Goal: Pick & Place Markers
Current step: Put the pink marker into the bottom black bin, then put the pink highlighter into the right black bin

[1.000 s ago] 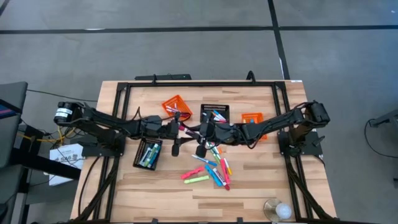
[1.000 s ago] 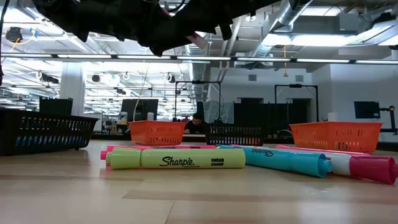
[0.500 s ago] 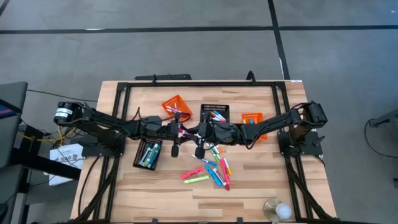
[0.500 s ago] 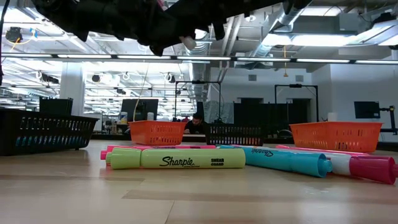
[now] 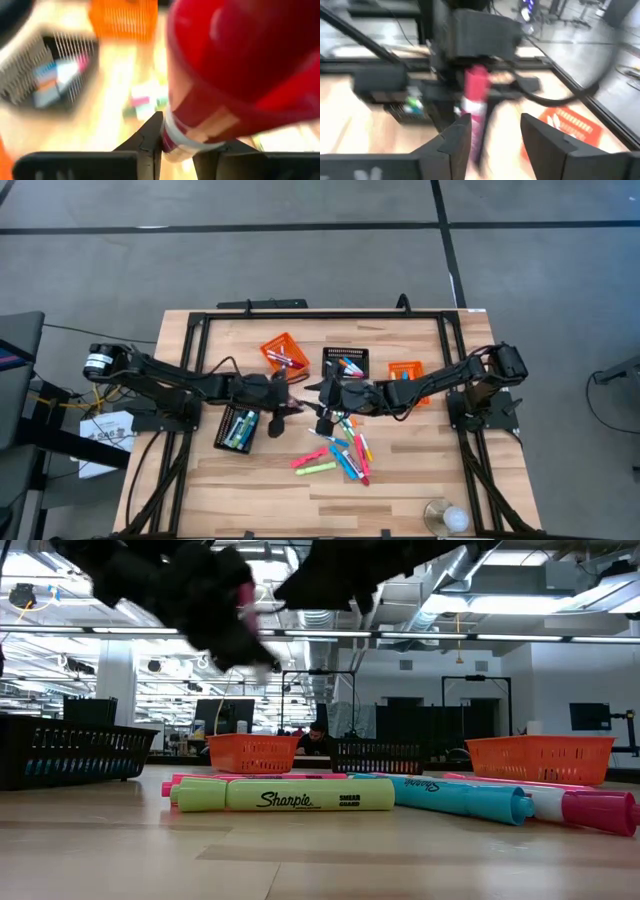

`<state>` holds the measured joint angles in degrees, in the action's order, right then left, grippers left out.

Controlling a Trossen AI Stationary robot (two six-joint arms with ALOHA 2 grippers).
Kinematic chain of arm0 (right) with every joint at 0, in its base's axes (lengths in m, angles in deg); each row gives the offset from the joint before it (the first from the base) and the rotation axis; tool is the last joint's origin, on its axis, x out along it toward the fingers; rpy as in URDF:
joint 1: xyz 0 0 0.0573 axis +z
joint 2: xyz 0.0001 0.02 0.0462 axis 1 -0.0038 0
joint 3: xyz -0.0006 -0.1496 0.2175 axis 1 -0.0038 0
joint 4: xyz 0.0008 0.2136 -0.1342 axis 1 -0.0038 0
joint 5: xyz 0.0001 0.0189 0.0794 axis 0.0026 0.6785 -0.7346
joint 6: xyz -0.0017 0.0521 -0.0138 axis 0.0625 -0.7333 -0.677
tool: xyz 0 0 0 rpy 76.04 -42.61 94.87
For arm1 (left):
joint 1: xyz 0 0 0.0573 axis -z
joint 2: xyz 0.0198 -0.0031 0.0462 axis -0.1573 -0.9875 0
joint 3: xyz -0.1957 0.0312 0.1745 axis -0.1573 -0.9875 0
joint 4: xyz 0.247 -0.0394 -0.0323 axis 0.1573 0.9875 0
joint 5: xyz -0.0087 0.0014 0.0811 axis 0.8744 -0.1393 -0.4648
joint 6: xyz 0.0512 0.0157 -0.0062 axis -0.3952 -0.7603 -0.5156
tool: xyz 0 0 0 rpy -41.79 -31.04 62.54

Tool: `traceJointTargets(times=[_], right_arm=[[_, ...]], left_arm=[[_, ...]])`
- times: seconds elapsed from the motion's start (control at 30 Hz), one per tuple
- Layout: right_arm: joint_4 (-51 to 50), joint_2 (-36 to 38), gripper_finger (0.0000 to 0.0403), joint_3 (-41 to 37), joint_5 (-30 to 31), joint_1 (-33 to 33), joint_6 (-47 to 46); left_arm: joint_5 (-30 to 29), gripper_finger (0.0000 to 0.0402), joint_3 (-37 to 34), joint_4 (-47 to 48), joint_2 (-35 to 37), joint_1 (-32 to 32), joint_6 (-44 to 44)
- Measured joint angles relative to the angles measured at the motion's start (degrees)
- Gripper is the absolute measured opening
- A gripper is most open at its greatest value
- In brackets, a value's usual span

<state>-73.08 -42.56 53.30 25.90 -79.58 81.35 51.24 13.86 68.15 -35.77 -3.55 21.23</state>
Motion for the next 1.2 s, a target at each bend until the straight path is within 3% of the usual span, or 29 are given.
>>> traceJointTargets(times=[0.1, 0.37, 0.5, 0.83, 1.1, 1.2], right_arm=[[-2.46, 0.36, 0.0181, -0.06, 1.21, 0.16, 0.09], [-3.18, 0.51, 0.0200, -0.04, 1.39, 0.30, 0.09], [-3.14, 0.51, 0.0199, -0.04, 1.32, 0.30, 0.09], [-3.09, 0.51, 0.0189, -0.04, 0.30, 0.30, 0.09], [-3.07, 0.51, 0.0188, -0.02, -0.20, 0.28, 0.09], [-3.09, 0.34, 0.0188, 0.00, -3.97, 0.15, 0.07]], left_arm=[[0.16, 0.0068, 0.00, 13.73, 4.03, 1.50, 6.76], [0.33, 0.0074, -0.07, 49.50, 22.71, 9.27, 29.00], [0.17, 0.0073, -0.09, 61.56, 27.42, 13.54, 38.22], [-0.07, 0.0115, -6.77, 59.41, 24.76, 15.98, 38.76], [-2.15, 0.0136, -6.35, 51.99, 24.27, 15.91, 28.82], [-5.88, 0.0133, -4.98, 45.30, 24.27, 15.91, 24.02]])
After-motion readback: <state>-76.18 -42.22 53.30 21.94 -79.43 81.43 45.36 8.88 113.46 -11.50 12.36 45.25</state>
